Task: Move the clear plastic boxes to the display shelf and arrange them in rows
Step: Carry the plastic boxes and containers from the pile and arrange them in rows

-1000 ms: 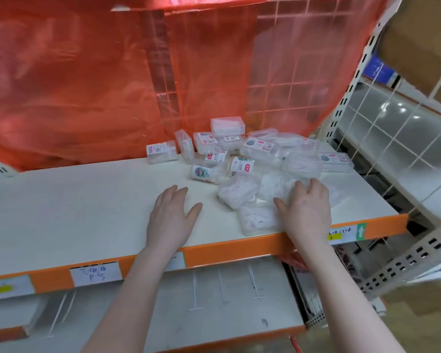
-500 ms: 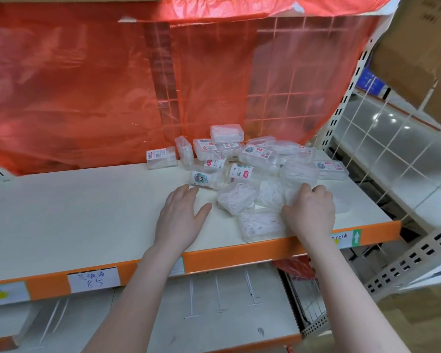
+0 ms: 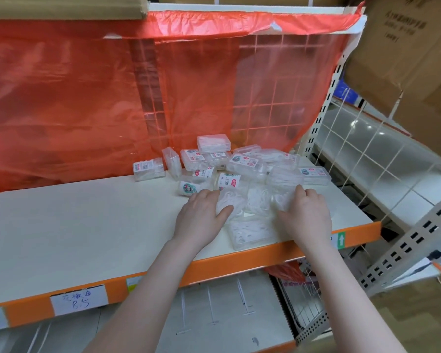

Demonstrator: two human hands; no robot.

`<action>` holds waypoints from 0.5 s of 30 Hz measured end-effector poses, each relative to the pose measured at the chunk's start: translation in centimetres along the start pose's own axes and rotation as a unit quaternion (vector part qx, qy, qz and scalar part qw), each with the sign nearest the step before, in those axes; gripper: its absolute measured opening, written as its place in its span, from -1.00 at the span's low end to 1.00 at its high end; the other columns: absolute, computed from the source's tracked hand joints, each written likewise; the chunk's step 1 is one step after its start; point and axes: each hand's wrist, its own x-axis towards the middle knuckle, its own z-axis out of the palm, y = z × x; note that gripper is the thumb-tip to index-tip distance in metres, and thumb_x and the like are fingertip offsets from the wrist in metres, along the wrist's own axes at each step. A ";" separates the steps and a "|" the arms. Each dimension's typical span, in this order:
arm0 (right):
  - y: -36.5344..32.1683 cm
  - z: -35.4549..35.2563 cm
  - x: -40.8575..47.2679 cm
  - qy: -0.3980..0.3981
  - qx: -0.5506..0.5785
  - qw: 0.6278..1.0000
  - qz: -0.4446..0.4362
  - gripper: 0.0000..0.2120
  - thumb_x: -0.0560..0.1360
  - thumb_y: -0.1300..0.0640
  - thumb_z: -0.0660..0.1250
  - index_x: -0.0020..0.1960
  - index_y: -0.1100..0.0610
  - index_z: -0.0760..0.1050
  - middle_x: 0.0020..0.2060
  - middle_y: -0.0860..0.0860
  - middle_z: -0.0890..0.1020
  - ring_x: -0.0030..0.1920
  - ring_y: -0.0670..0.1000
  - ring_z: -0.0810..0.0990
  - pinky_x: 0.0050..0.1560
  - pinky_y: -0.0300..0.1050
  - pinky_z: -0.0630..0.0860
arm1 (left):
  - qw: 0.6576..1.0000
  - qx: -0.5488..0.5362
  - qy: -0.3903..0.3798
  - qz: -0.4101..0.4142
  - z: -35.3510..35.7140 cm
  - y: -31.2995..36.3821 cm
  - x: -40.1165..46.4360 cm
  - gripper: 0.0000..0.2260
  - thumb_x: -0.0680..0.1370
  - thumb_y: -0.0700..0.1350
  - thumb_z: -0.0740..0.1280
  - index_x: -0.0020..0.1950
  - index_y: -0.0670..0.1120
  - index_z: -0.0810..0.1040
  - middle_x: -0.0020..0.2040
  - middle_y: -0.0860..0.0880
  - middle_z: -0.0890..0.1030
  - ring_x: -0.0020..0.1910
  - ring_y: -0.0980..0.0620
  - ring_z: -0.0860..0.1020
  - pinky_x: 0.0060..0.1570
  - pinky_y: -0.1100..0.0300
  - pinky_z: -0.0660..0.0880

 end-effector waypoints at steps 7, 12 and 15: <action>1.4 -1.6 -1.7 -0.003 0.036 0.999 0.002 -0.68 0.41 0.06 0.33 0.07 0.21 0.37 -0.02 0.10 0.49 0.02 0.13 0.40 -0.10 -0.08 0.30 | 0.996 0.067 -0.056 -0.010 0.5 1.4 2.3 -0.48 0.52 0.23 0.23 0.33 -0.09 0.40 0.24 -0.08 0.47 0.24 -0.07 0.42 0.05 0.11 0.37; 2.5 -2.3 -2.7 -0.013 0.056 0.998 0.006 -0.76 0.39 0.12 0.30 -0.04 0.16 0.31 -0.05 0.08 0.48 0.00 0.12 0.40 -0.15 -0.11 0.27 | 0.994 0.079 -0.064 -0.038 0.6 2.0 3.4 -0.55 0.46 0.17 0.33 0.19 -0.10 0.44 0.14 -0.08 0.51 0.14 -0.07 0.46 -0.16 0.15 0.32; 2.8 -2.5 -2.8 -0.015 0.056 0.998 -0.011 -0.76 0.38 0.12 0.30 -0.03 0.16 0.32 -0.05 0.07 0.48 -0.01 0.10 0.40 -0.17 -0.13 0.25 | 0.995 0.069 -0.056 -0.050 0.5 2.2 3.6 -0.60 0.44 0.13 0.36 0.14 -0.10 0.46 0.14 -0.07 0.51 0.12 -0.07 0.47 -0.18 0.15 0.33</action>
